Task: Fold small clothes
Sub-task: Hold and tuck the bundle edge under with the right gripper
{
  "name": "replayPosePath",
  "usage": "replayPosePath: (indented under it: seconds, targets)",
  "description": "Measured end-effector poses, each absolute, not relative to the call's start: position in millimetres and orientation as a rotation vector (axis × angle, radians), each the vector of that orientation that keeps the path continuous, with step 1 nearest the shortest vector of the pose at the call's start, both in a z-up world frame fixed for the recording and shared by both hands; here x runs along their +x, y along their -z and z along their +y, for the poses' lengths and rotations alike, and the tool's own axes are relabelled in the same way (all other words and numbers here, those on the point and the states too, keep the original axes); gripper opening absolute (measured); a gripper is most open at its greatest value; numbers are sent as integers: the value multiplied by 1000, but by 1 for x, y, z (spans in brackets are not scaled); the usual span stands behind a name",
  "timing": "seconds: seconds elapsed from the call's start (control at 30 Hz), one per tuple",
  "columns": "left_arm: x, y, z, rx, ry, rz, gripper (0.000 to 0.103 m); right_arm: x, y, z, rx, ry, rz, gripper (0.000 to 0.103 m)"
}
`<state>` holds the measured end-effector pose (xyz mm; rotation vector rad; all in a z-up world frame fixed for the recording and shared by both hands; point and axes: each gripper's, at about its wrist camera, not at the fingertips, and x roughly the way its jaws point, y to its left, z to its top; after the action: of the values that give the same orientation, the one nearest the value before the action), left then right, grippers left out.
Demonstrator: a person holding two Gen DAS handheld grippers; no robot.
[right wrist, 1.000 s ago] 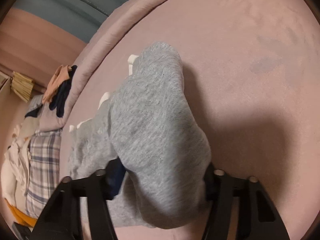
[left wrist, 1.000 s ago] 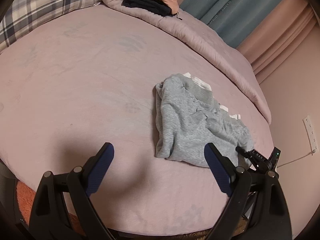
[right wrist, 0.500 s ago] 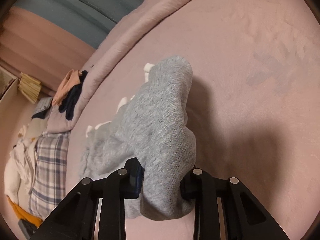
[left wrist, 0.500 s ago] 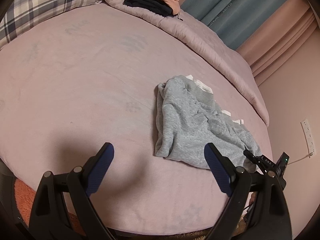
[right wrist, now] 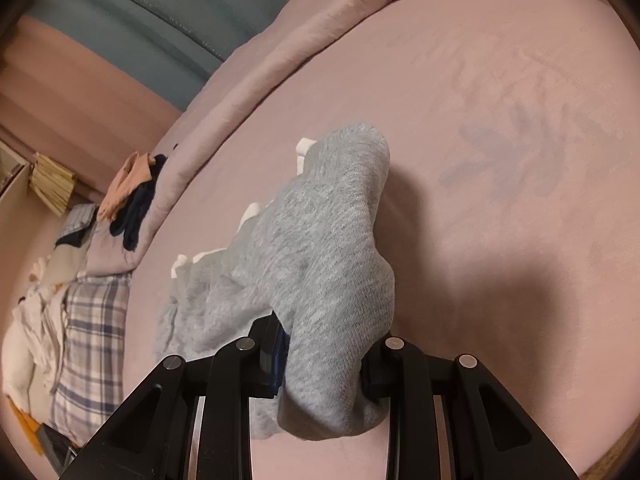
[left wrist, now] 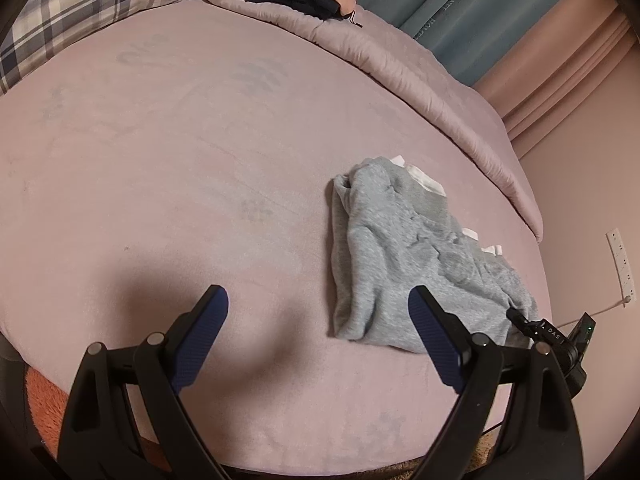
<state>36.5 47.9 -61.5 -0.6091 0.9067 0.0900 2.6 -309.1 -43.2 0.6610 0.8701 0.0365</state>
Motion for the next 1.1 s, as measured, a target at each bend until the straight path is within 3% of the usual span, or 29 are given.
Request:
replayPosePath:
  seconds: [1.1]
  targets:
    - [40,58,47,-605,-57,912,96,10,11,-280,376,84,815,29]
